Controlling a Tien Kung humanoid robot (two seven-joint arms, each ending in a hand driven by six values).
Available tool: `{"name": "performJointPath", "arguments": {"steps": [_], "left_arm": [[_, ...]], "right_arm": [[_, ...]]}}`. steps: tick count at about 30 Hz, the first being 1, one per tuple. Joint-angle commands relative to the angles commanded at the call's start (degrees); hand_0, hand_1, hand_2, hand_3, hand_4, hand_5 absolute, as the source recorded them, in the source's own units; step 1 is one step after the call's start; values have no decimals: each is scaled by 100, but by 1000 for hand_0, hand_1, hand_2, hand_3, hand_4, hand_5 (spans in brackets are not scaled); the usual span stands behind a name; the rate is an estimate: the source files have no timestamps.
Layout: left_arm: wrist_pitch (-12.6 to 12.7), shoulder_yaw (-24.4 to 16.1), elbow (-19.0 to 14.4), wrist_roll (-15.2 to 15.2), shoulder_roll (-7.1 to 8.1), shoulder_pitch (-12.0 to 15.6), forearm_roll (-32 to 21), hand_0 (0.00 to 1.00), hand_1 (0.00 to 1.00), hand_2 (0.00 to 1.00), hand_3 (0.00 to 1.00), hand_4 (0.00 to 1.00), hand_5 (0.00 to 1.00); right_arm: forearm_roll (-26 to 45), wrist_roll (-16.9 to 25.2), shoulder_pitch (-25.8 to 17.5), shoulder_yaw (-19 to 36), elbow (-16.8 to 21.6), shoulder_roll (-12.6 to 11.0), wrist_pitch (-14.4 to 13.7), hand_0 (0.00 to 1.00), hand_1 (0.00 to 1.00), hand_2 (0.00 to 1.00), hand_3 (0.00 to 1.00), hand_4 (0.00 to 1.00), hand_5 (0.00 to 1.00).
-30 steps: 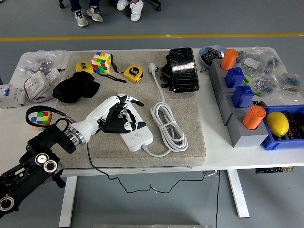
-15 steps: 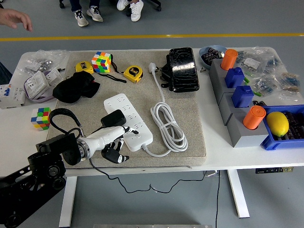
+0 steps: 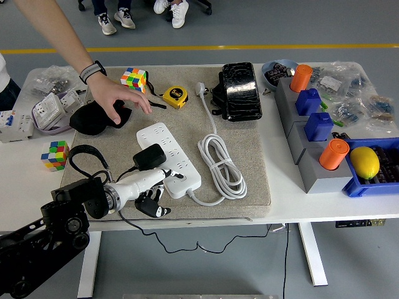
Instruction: Put the plug near the board,insert it into the board,press the button,pull the plug out
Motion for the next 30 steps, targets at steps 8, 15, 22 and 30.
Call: {"name": "performJointPath", "arguments": {"steps": [8,15,22,30], "left_arm": [[281,-149,-109,-393,32,79,-104,50,85,153,869,784,2],[1802,-411,195,-2007,13,80,-1064,196,227,378,566,925,183],[3319,-467,856,-3057,-122,-7,-177,371,500,528,560,998,330],[3306,-487,1309,-2208,-193,-77,763,506,634,641,673,998,436]], "right_arm": [[-15,6,-12,42,-1,5,-5,472,581,529,509,848,350],[-8,4,-13,11,-1,6,-1,472,580,528,509,847,349],[-90,6,-4,105,22,6,-2,471,581,528,509,848,349],[-70,5,-11,82,15,6,4,471,581,528,509,849,348]]}}
